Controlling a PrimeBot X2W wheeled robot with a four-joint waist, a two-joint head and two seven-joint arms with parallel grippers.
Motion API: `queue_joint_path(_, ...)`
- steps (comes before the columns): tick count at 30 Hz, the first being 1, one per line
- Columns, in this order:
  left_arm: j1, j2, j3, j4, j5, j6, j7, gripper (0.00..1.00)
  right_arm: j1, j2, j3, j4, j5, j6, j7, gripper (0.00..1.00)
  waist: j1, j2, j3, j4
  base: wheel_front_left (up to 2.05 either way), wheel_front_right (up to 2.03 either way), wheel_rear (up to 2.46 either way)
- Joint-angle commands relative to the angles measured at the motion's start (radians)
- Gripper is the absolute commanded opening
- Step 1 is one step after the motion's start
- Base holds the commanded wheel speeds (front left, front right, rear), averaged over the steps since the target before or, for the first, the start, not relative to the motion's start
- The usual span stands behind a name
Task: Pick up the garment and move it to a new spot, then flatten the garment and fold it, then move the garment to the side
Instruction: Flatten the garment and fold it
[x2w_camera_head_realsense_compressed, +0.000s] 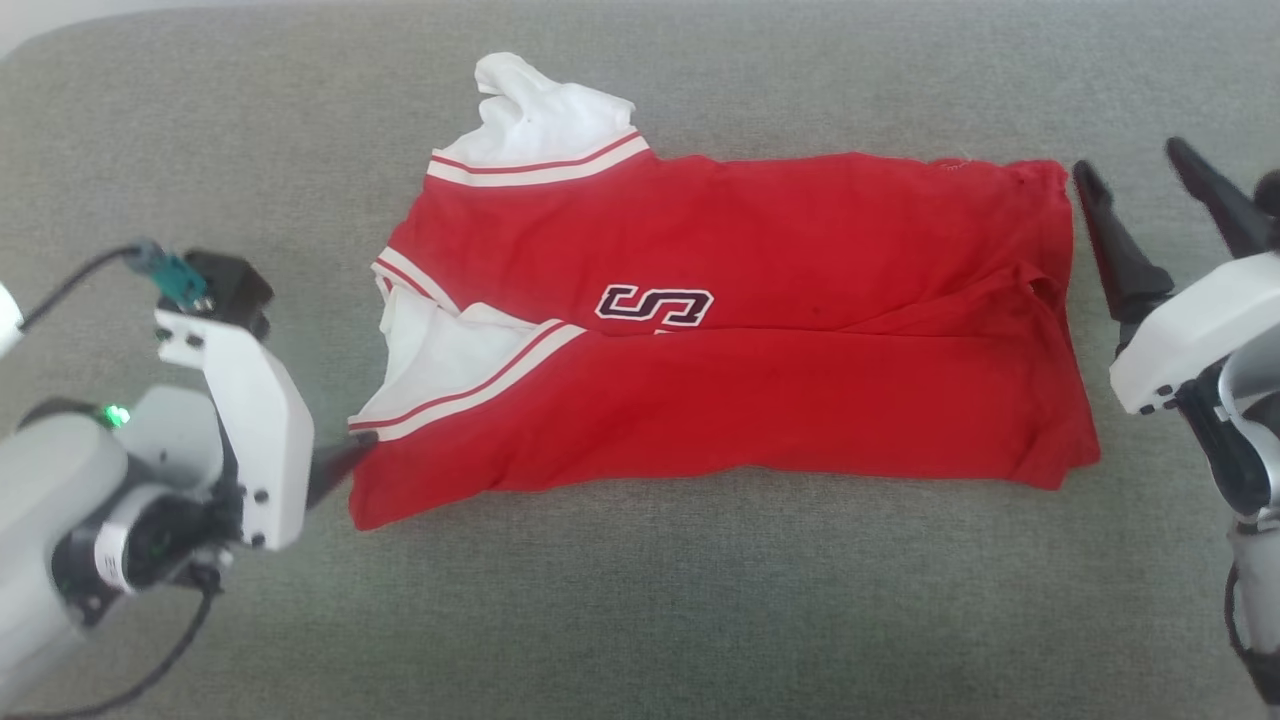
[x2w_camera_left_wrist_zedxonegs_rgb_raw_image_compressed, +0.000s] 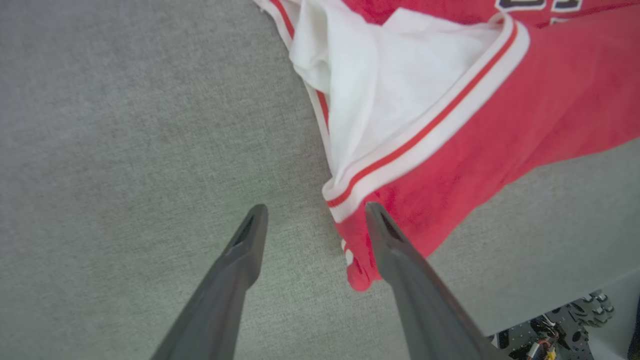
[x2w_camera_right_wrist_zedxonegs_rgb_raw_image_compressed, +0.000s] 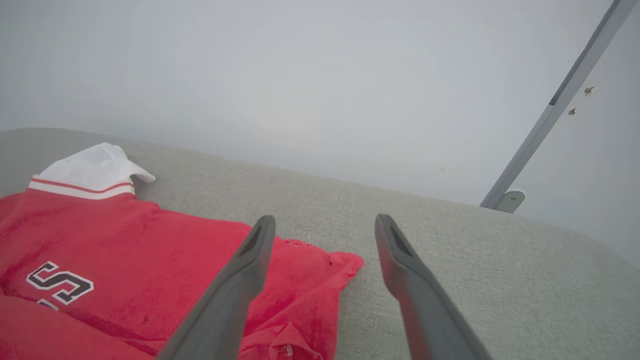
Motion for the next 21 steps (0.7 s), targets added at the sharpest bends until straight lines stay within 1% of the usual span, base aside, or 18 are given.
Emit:
queue_joint_path(1, 0.025, 0.011, -0.001, -0.03, -0.008, 0.025, -0.011, 1.0, 0.024, 0.023, -0.025, -0.027, -0.025, -0.001, -0.011, 1.0, 0.0, 0.0, 0.001, -0.005, 0.0, 0.0, 0.0)
queue_joint_path(3, 0.041, 0.025, -0.007, -0.053, -0.005, 0.048, -0.012, 1.0, 0.04, 0.05, -0.055, -0.061, -0.051, -0.001, -0.016, 1.0, 0.0, 0.0, 0.004, -0.012, 0.0, 0.0, 0.0)
queue_joint_path(5, 0.052, 0.028, -0.011, -0.058, 0.005, 0.063, -0.02, 1.0, 0.056, 0.072, -0.067, -0.092, -0.067, -0.001, -0.005, 1.0, 0.0, 0.0, 0.008, -0.02, 0.0, 0.0, 0.0)
queue_joint_path(7, 0.06, 0.021, -0.019, -0.045, 0.013, 0.064, -0.028, 1.0, 0.071, 0.089, -0.078, -0.119, -0.081, -0.001, 0.002, 1.0, 0.0, 0.0, 0.011, -0.03, 0.0, 0.0, 0.0)
queue_joint_path(13, 0.072, -0.027, -0.047, 0.089, 0.049, 0.035, -0.055, 1.0, 0.119, 0.136, -0.087, -0.175, -0.093, -0.001, 0.042, 1.0, 0.0, 0.0, 0.023, -0.064, 0.0, 0.0, 0.0)
queue_joint_path(16, 0.091, -0.075, -0.055, 0.169, 0.02, 0.009, -0.051, 1.0, 0.142, 0.149, -0.085, -0.185, -0.09, -0.001, 0.066, 1.0, 0.0, 0.0, 0.026, -0.077, 0.0, 0.0, 0.0)
queue_joint_path(18, 0.098, -0.103, -0.067, 0.209, 0.019, -0.009, -0.043, 1.0, 0.156, 0.149, -0.083, -0.192, -0.09, -0.001, 0.087, 1.0, 0.0, 0.0, 0.026, -0.083, 0.0, 0.0, 0.0)
queue_joint_path(19, 0.098, -0.103, -0.067, 0.209, 0.019, -0.009, -0.043, 1.0, 0.156, 0.149, -0.083, -0.192, -0.09, -0.001, 0.087, 1.0, 0.0, 0.0, 0.026, -0.083, 0.0, 0.0, 0.0)
queue_joint_path(21, 0.102, -0.13, -0.075, 0.238, 0.012, -0.026, -0.035, 1.0, 0.174, 0.149, -0.082, -0.196, -0.083, -0.001, 0.116, 1.0, 0.0, 0.0, 0.024, -0.086, 0.0, 0.0, 0.0)
